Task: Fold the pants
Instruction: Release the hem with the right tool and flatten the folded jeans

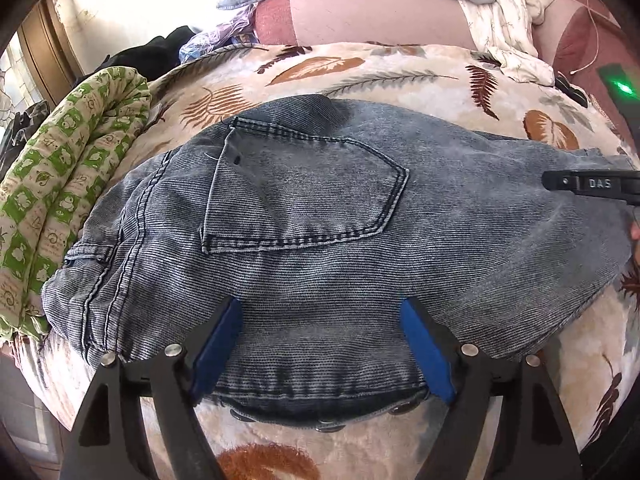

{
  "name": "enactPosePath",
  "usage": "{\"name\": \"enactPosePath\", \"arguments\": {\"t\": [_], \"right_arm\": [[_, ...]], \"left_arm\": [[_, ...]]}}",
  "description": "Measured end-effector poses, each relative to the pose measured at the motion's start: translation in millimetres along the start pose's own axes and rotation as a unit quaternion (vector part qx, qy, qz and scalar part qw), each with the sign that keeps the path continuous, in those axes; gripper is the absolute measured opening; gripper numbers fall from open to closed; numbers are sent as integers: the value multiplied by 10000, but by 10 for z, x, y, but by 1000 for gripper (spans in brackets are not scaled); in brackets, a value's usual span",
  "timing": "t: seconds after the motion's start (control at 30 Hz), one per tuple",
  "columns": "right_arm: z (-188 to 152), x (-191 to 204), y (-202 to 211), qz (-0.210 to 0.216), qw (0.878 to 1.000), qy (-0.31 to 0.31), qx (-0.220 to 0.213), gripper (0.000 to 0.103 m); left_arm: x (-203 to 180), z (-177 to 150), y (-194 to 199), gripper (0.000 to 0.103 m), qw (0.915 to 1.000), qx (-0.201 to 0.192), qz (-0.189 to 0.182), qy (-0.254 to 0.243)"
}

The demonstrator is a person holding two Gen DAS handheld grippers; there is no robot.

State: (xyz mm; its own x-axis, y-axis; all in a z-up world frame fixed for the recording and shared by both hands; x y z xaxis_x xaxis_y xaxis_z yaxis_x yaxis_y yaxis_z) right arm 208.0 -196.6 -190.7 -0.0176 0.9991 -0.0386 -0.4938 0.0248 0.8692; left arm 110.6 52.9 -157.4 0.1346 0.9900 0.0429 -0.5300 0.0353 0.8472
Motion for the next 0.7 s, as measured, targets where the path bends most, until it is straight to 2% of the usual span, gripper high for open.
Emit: {"name": "enactPosePath", "arguments": {"t": [0.13, 0.3, 0.4, 0.5, 0.53, 0.6, 0.7], "right_arm": [[35, 25, -1, -128, 9999, 95, -62, 46], [79, 20, 173, 96, 9991, -2, -406, 46], [82, 134, 327, 341, 9969, 103, -697, 46], [51, 342, 483, 724, 9924, 345, -936, 46], [28, 412, 508, 850, 9910, 429, -943, 47], [-33, 585, 517, 1023, 9886, 646, -894, 55], [-142, 818, 454, 1037, 9866, 1009, -760, 55]], "left_arm": [[-1, -18, 39, 82, 10000, 39, 10, 26], [88, 25, 275, 82, 9997, -173, 181, 16], [333, 87, 373, 82, 9981, -261, 527, 169], [671, 123, 414, 82, 9951, -332, 756, 551], [786, 121, 411, 82, 9934, -316, 848, 707], [1006, 84, 364, 82, 9903, -252, 947, 989], [1171, -7, 234, 82, 9885, -174, 928, 1183]]}}
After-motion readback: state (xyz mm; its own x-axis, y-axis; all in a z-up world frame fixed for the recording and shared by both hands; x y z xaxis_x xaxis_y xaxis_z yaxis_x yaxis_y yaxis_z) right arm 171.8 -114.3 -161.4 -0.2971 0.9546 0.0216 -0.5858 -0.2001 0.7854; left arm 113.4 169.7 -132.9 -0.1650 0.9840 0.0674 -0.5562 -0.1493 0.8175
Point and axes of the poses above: each gripper's, at about its wrist camera, not at the fingertips, and y roughly against the way its jaws point, x to its left, z to its top, the point moved 4 cm from there along -y, roughly the way its jaws point, and after that the axes turned 7 degrees about -z, right-handed, at the moved point
